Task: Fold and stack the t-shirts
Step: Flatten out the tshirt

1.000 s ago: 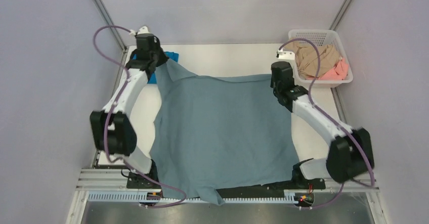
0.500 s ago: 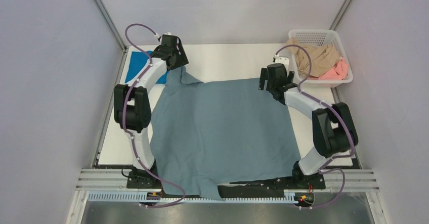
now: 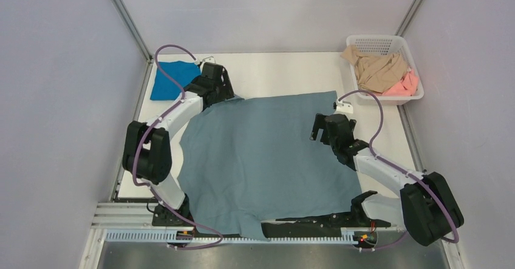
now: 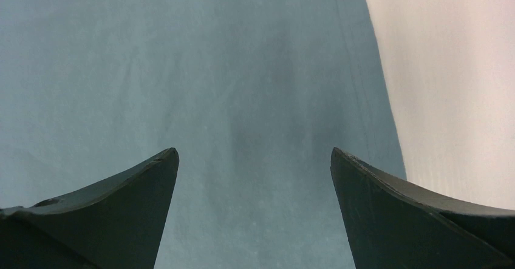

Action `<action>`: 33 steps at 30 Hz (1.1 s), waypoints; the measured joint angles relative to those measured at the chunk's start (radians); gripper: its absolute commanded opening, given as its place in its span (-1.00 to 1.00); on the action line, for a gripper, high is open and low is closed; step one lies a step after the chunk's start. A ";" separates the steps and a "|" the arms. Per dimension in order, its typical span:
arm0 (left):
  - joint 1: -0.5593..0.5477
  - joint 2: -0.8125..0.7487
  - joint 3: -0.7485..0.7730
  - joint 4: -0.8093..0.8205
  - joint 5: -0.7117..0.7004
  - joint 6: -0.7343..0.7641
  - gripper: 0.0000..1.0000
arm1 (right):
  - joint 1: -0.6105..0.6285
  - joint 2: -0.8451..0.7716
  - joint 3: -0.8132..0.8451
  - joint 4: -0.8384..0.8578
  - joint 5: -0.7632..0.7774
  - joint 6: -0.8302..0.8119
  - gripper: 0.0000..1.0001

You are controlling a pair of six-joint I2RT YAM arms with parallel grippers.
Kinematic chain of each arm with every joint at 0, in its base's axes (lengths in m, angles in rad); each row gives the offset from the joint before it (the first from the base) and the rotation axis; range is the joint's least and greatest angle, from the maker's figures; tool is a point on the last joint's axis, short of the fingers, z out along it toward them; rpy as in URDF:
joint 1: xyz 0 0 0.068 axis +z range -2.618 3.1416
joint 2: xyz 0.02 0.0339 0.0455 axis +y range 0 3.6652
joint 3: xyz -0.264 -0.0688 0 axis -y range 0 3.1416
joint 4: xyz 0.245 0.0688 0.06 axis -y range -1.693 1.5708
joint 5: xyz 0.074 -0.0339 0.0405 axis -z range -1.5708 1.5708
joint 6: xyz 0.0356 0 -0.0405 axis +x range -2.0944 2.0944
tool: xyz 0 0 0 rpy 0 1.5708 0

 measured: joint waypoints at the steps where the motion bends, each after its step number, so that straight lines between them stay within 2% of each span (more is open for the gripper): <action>1: 0.001 0.001 -0.011 0.001 -0.003 -0.004 0.64 | 0.000 0.005 0.000 0.004 0.000 0.000 0.96; 9: 0.023 0.110 -0.006 0.050 0.007 -0.039 0.64 | -0.001 0.136 0.017 0.105 -0.041 -0.016 0.96; 17: 0.036 0.336 0.113 0.088 0.062 -0.086 0.64 | -0.001 0.240 0.037 0.171 -0.047 -0.063 0.96; 23: 0.037 0.423 0.230 0.137 0.122 -0.111 0.64 | -0.001 0.293 0.037 0.197 -0.058 -0.095 0.96; 28: 0.037 0.538 0.414 0.154 0.170 -0.137 0.64 | -0.025 0.307 0.037 0.227 -0.060 -0.116 0.96; 33: 0.036 0.743 0.747 0.093 0.209 -0.144 0.64 | -0.068 0.325 0.045 0.247 -0.065 -0.135 0.96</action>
